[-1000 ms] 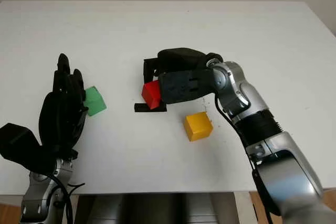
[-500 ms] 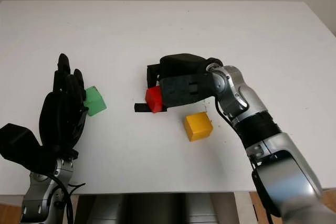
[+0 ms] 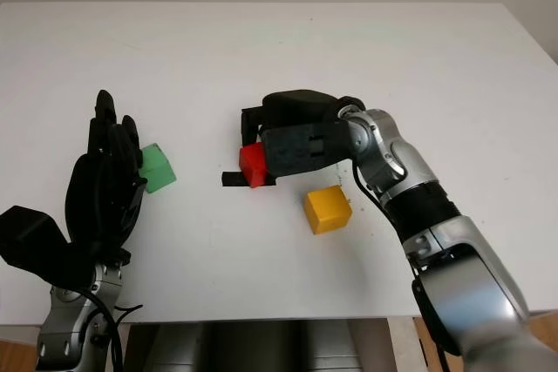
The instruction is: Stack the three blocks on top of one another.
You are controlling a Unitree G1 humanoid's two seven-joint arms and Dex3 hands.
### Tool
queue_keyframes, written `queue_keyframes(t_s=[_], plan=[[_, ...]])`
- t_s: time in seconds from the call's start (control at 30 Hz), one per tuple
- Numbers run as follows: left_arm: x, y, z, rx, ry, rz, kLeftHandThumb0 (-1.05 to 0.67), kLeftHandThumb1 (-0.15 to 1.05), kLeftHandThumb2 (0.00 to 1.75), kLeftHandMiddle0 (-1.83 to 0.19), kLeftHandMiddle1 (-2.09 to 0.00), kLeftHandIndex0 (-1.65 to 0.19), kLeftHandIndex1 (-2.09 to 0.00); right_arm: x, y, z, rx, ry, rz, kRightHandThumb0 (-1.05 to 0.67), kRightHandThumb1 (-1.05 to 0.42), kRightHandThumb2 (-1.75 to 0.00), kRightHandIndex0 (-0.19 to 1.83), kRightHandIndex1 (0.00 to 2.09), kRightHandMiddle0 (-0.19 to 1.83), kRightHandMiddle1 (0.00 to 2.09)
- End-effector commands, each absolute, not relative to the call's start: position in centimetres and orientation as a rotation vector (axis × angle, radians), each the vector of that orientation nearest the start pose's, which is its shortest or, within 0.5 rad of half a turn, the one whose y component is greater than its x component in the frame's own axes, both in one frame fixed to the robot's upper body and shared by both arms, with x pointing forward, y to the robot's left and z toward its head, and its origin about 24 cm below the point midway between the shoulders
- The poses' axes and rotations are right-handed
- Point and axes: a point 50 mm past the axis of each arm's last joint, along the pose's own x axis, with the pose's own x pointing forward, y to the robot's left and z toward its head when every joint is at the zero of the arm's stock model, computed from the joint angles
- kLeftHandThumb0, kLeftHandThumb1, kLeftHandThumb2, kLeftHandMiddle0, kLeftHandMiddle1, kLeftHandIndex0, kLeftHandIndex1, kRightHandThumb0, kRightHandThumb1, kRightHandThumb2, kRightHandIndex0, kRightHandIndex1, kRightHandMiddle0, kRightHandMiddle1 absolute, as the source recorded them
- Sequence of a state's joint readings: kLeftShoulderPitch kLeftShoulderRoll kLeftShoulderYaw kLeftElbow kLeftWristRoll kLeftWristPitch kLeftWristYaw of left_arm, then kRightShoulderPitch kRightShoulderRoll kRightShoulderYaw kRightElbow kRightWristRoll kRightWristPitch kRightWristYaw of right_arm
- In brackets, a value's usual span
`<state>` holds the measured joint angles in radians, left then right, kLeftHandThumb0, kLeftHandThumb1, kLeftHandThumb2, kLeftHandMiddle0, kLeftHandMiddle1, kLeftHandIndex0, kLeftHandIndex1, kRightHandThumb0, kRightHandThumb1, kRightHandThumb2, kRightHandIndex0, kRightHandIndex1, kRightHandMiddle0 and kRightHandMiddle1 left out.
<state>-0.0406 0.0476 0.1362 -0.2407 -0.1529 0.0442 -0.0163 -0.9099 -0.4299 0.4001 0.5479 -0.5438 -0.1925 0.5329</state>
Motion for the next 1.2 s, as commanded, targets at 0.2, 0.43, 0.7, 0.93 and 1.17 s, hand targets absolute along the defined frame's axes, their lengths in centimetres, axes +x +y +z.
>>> queue_keyframes(t_s=[0.2, 0.43, 0.7, 0.93, 1.17], plan=[[25.24, 18.14, 10.18, -0.104, -0.243, 0.085, -0.76, 1.05, 0.65, 0.19, 0.0, 0.19, 0.0, 37.53, -9.59, 17.29, -1.288, -0.228, 0.767, -0.45, -0.95, -0.05, 0.35, 0.47, 0.38, 1.6], [25.31, 18.12, 10.11, -0.112, -0.241, 0.086, -0.76, 1.05, 0.64, 0.19, 0.0, 0.19, 0.0, 37.59, -9.6, 17.29, -1.281, -0.222, 0.777, -0.45, -0.95, -0.05, 0.34, 0.5, 0.39, 1.61], [25.3, 18.13, 10.11, -0.114, -0.244, 0.092, -0.76, 1.05, 0.64, 0.19, 0.0, 0.19, 0.0, 37.56, -9.68, 17.1, -1.283, -0.22, 0.785, -0.46, -0.96, -0.06, 0.31, 0.54, 0.37, 1.62], [25.28, 18.14, 10.15, -0.115, -0.246, 0.092, -0.75, 1.05, 0.65, 0.19, 0.0, 0.19, 0.0, 37.59, -9.57, 16.89, -1.273, -0.229, 0.79, -0.47, -0.96, -0.06, 0.25, 0.69, 0.38, 1.65], [25.31, 18.16, 10.1, -0.113, -0.245, 0.091, -0.75, 1.05, 0.65, 0.19, 0.0, 0.19, 0.0, 37.59, -9.39, 16.74, -1.269, -0.226, 0.793, -0.48, -0.97, -0.06, 0.21, 0.72, 0.37, 1.67]])
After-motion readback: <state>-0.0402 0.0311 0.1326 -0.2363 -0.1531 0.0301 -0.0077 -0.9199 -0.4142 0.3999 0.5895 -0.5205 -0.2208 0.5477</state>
